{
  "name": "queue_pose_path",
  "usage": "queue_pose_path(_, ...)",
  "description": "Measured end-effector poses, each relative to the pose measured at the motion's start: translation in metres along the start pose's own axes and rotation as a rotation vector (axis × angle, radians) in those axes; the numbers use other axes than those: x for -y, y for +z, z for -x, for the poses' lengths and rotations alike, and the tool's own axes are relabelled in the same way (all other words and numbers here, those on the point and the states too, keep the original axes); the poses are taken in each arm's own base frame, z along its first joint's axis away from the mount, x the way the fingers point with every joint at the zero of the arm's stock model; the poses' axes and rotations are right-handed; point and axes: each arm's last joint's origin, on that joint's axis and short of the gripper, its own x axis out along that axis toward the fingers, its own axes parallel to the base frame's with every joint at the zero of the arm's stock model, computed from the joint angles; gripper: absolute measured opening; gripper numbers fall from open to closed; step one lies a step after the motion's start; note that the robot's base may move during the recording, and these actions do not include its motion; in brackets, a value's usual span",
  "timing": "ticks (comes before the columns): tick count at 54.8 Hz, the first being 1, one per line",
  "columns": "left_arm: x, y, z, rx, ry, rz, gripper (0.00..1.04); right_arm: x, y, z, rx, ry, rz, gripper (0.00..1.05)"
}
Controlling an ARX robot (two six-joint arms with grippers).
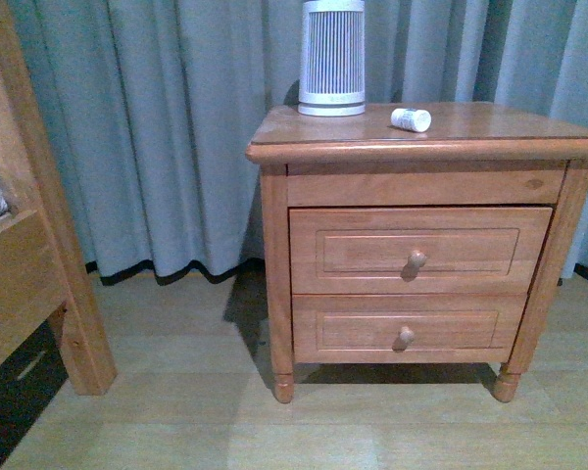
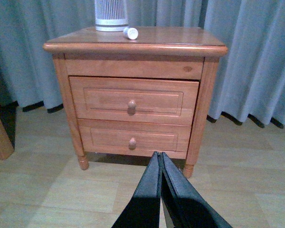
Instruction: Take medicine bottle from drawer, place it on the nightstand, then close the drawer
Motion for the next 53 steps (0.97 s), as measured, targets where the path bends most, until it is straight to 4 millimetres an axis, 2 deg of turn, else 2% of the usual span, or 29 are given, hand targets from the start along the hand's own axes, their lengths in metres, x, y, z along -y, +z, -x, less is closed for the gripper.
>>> queue_pose_path(20, 0.0, 0.0, 0.0, 0.0, -0.001, 0.0, 0.98, 0.0, 0.0, 0.0, 0.0, -0.001, 0.0, 0.03)
queue_pose_path(23, 0.0, 0.0, 0.0, 0.0, -0.001, 0.0, 0.98, 0.0, 0.0, 0.0, 0.0, 0.0, 0.002, 0.11)
queue_pose_path(41, 0.0, 0.0, 0.0, 0.0, -0.001, 0.0, 0.98, 0.0, 0.0, 0.0, 0.0, -0.001, 0.002, 0.71)
queue_pose_path(43, 0.0, 0.0, 0.0, 0.0, -0.001, 0.0, 0.98, 0.0, 0.0, 0.0, 0.0, 0.0, 0.002, 0.81)
queue_pose_path(49, 0.0, 0.0, 0.0, 0.0, -0.001, 0.0, 0.98, 0.0, 0.0, 0.0, 0.0, -0.001, 0.002, 0.98)
queue_pose_path(53, 0.0, 0.0, 0.0, 0.0, -0.001, 0.0, 0.98, 0.0, 0.0, 0.0, 0.0, -0.001, 0.002, 0.98)
